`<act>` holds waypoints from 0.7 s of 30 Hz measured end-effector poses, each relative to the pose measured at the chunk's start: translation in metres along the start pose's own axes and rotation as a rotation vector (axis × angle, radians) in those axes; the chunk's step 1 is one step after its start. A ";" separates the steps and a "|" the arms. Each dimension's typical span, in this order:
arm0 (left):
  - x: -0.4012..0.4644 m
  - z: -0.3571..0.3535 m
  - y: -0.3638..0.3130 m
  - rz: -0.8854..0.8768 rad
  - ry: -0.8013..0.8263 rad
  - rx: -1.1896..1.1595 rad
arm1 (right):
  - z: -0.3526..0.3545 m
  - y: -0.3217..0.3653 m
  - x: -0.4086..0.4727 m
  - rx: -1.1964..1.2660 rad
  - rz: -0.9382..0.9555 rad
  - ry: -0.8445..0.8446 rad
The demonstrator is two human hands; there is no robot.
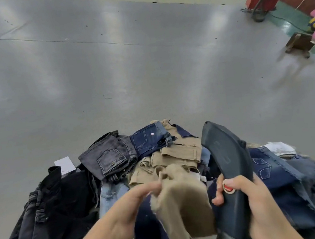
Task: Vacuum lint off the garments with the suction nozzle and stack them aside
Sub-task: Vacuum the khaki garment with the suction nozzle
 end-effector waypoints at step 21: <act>0.164 0.029 0.083 0.351 -0.640 0.487 | 0.010 -0.003 -0.003 -0.084 -0.140 -0.035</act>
Point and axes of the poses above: each hand's wrist, its own x-axis towards the middle knuckle, its own z-axis out of the back of the hand, y = z × x, the point moved 3 cm from there along x, towards the middle knuckle, and after that the axes turned 3 degrees about -y, right-handed, at the moved point
